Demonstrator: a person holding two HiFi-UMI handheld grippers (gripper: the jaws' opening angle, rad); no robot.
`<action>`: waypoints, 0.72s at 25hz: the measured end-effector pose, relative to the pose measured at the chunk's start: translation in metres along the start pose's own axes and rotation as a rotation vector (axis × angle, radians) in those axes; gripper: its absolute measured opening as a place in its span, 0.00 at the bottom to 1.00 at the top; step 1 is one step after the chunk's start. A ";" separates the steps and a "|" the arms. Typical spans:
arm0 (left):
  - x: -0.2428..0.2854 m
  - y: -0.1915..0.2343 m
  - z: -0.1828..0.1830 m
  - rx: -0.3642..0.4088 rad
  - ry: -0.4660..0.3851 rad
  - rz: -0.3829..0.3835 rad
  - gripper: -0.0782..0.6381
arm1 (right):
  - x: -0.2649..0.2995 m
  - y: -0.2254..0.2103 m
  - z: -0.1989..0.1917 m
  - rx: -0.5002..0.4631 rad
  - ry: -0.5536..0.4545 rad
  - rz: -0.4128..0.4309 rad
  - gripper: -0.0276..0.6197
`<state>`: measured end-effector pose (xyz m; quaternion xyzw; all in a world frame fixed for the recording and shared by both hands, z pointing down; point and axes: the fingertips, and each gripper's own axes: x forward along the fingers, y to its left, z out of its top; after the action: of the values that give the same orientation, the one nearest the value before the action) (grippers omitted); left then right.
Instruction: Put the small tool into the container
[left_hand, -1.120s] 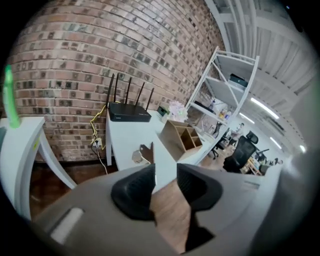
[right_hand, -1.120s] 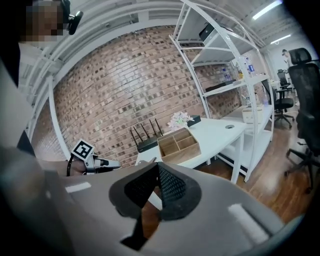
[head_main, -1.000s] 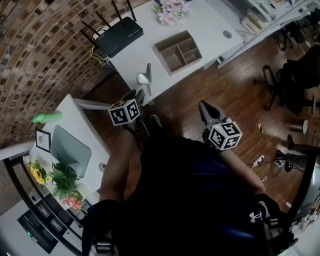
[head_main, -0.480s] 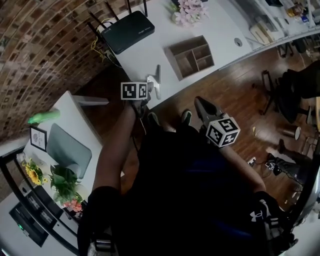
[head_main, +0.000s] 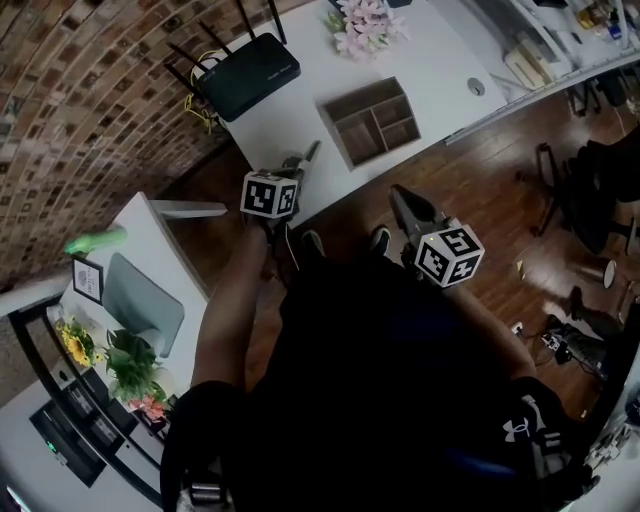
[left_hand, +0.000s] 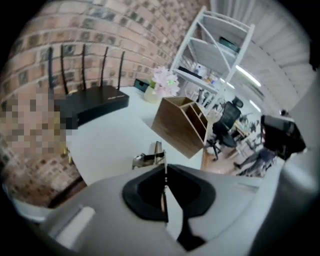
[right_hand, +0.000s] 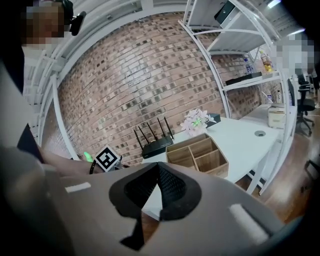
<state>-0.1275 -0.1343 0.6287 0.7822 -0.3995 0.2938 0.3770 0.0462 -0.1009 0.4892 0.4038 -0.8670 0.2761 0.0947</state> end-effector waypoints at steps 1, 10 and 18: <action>-0.007 -0.005 0.001 0.088 0.023 0.024 0.12 | 0.000 0.000 0.002 -0.005 -0.003 0.014 0.05; -0.074 -0.090 0.004 0.892 0.194 -0.136 0.12 | 0.030 0.045 0.018 -0.245 0.073 0.313 0.05; -0.096 -0.164 -0.021 1.380 0.353 -0.361 0.12 | 0.045 0.080 0.005 -0.386 0.290 0.596 0.29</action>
<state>-0.0408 -0.0130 0.5083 0.8363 0.0780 0.5334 -0.1000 -0.0428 -0.0909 0.4704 0.0656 -0.9601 0.1773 0.2063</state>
